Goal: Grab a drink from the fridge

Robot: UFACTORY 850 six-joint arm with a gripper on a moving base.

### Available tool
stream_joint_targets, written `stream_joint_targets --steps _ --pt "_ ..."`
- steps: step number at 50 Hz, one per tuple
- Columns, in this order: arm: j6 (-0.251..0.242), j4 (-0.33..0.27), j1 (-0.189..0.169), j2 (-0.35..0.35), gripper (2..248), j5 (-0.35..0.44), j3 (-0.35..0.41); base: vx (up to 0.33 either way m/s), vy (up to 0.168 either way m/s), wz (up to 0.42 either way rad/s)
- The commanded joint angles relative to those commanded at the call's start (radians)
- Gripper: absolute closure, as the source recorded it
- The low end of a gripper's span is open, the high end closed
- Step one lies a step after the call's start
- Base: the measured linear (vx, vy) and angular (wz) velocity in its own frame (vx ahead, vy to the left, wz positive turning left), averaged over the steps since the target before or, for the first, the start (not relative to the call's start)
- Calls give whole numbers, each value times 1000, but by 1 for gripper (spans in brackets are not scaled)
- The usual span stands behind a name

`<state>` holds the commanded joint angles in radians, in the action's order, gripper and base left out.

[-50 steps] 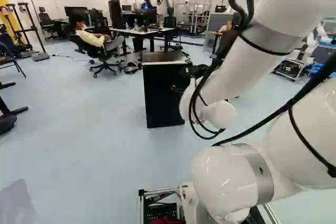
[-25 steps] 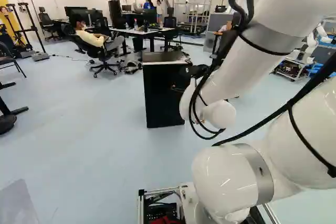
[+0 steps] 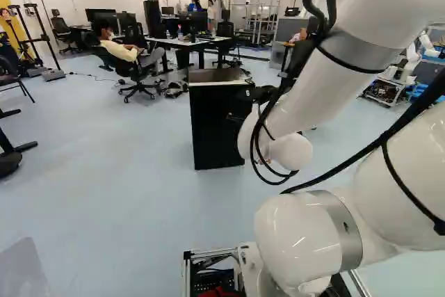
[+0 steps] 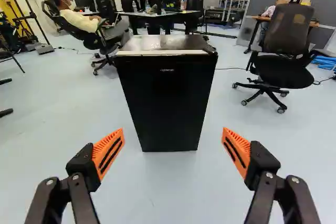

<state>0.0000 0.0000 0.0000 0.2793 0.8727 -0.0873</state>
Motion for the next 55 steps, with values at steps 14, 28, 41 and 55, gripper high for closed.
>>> stream_joint_targets --steps 14,28,41,55 --pt "0 0 0 0 3 0 0 9 12 -2" --pt "0 0 0 0 3 0 0 21 28 -4" --pt "0 0 0 0 3 0 0 53 65 -12" --pt "0 0 0 0 3 0 0 69 75 -13"
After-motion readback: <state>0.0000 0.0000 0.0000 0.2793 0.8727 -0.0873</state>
